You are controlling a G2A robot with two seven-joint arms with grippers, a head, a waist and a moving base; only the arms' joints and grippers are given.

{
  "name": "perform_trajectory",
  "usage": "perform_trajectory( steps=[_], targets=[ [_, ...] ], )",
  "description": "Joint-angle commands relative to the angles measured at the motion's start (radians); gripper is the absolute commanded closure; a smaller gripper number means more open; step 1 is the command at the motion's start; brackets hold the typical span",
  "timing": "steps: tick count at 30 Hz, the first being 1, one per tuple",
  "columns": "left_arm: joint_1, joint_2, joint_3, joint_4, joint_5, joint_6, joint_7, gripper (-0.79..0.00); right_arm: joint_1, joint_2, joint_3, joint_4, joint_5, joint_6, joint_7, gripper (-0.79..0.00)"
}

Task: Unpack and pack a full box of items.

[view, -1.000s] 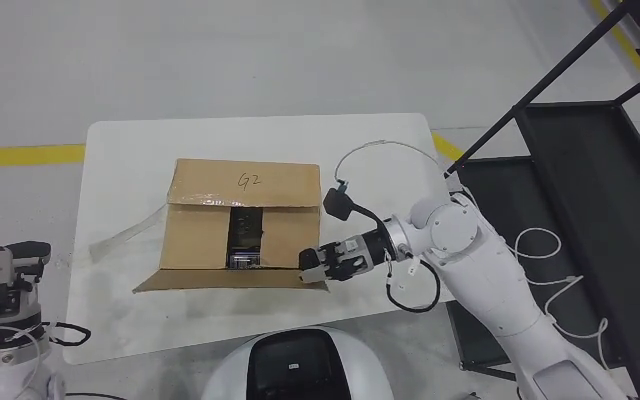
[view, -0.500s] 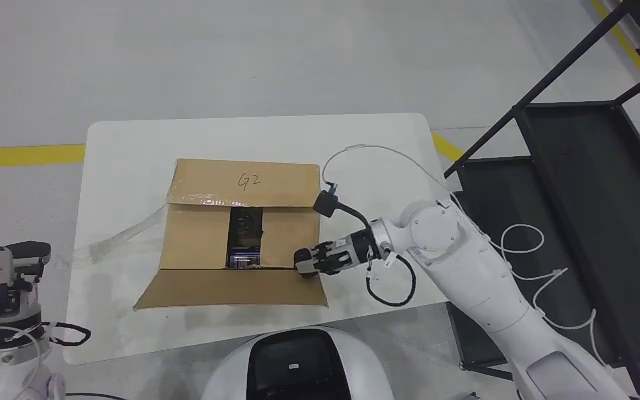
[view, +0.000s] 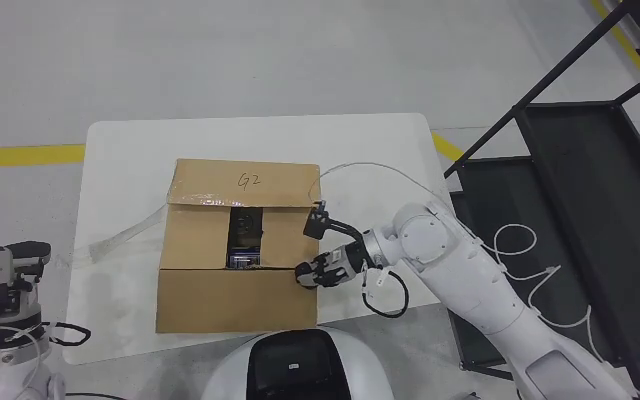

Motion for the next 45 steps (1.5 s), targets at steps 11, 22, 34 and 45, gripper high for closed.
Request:
perform_trajectory(
  steps=[11, 22, 34, 45],
  targets=[
    [0.000, 0.000, 0.000, 0.000, 0.000, 0.000, 0.000, -0.785, 0.003, 0.003, 0.075, -0.026, 0.177, 0.130, -0.150, 0.000],
    [0.000, 0.000, 0.000, 0.000, 0.000, 0.000, 0.000, -0.785, 0.050, -0.001, 0.059, 0.088, 0.068, 0.245, -0.214, 0.000],
    [0.000, 0.000, 0.000, 0.000, 0.000, 0.000, 0.000, -0.785, 0.068, -0.013, 0.072, 0.167, 0.287, 0.430, -0.222, 0.000],
    [0.000, 0.000, 0.000, 0.000, 0.000, 0.000, 0.000, -0.785, 0.106, -0.021, 0.076, 0.217, 0.311, 0.471, -0.265, 0.000]
  ],
)
